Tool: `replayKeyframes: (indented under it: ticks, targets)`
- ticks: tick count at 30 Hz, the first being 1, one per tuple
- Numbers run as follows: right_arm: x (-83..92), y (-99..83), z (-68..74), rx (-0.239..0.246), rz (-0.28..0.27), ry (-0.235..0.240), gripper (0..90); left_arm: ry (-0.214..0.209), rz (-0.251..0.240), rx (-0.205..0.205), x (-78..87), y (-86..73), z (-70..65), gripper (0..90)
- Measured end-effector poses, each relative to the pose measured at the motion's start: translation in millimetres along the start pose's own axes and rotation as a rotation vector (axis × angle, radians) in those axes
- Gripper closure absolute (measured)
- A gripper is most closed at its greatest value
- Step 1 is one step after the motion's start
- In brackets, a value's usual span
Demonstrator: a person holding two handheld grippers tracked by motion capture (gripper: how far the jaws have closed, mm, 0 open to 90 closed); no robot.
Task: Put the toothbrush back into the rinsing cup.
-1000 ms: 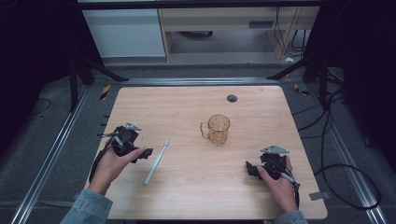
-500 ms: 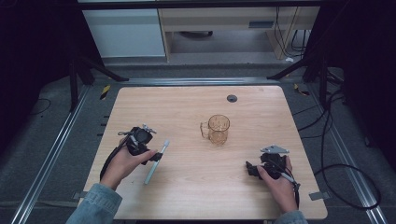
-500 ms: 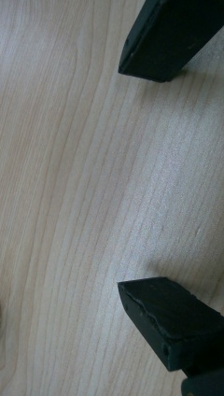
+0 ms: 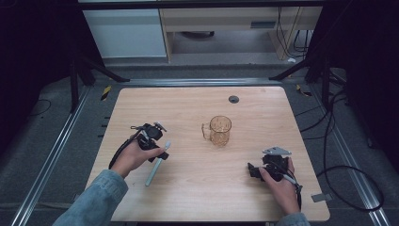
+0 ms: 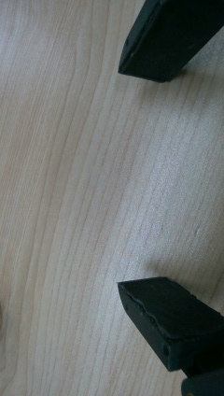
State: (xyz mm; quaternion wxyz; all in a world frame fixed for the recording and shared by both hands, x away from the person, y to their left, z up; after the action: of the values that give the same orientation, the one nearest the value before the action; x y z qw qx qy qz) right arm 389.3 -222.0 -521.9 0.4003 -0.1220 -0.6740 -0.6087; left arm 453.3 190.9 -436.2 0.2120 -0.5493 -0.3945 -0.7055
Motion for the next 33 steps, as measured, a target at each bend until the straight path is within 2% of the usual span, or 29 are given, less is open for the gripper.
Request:
replayKeyframes:
  ticks: [5, 7, 10, 12, 14, 17, 20, 22, 26, 28, 29, 33]
  targets:
    - [-0.1, 0.1, 0.1, -0.003, -0.003, 0.002, 0.4, 0.026, 0.043, 0.01, -2.1, 10.5, 1.0, 27.7]
    - [0.0, 0.1, 0.1, -0.003, -0.002, 0.002, 0.4, 0.023, 0.057, 0.011, -2.5, 11.6, 0.7, 28.5]
    - [0.0, -0.2, 0.5, -0.005, -0.002, -0.007, 0.4, 0.022, 0.083, 0.0, -2.7, 16.3, -1.6, 30.5]
    - [0.3, -0.5, 0.6, -0.008, -0.003, -0.011, 0.4, 0.022, 0.097, -0.022, -1.2, 22.6, -2.7, 33.8]
    - [0.2, -0.5, 0.7, -0.009, -0.003, -0.012, 0.4, 0.023, 0.108, -0.024, -2.4, 23.8, -2.7, 34.7]
    - [0.3, -0.5, 0.8, -0.009, -0.003, -0.014, 0.4, -0.003, 0.146, -0.036, -8.6, 24.5, -3.0, 37.1]
    - [0.3, -0.5, 0.5, -0.006, -0.003, -0.015, 0.4, 0.016, 0.201, -0.042, -17.5, 19.3, -1.2, 38.9]
    - [0.3, -0.5, 0.6, -0.007, -0.003, -0.015, 0.4, 0.02, 0.226, -0.022, -23.7, 14.9, 1.5, 40.3]
    - [0.3, -0.6, 0.6, -0.006, -0.003, -0.016, 0.4, 0.009, 0.225, 0.039, -28.3, 9.3, 6.5, 44.2]
    - [0.3, -0.5, 0.6, -0.006, -0.003, -0.016, 0.4, 0.006, 0.235, 0.051, -30.9, 7.7, 7.1, 45.8]
    - [0.3, -0.6, 0.6, -0.006, -0.003, -0.016, 0.4, 0.0, 0.241, 0.071, -33.2, 7.4, 7.0, 45.9]
    - [0.7, -1.2, 0.8, -0.008, -0.005, -0.02, 0.4, -0.021, 0.231, 0.095, -36.3, 10.1, 2.9, 49.6]
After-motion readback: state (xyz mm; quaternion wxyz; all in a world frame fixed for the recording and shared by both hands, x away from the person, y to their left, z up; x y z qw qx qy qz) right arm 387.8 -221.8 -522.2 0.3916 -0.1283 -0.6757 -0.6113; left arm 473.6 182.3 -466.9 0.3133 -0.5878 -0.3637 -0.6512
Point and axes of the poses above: each handheld gripper's, and its own axes: x roughly backward along the jaws, y roughly out of its top, z roughly to its left, the point moved 1 cm from there along -x, roughly forward along the jaws, and after that the axes turned 5 degrees about y, right-handed, at the moved point
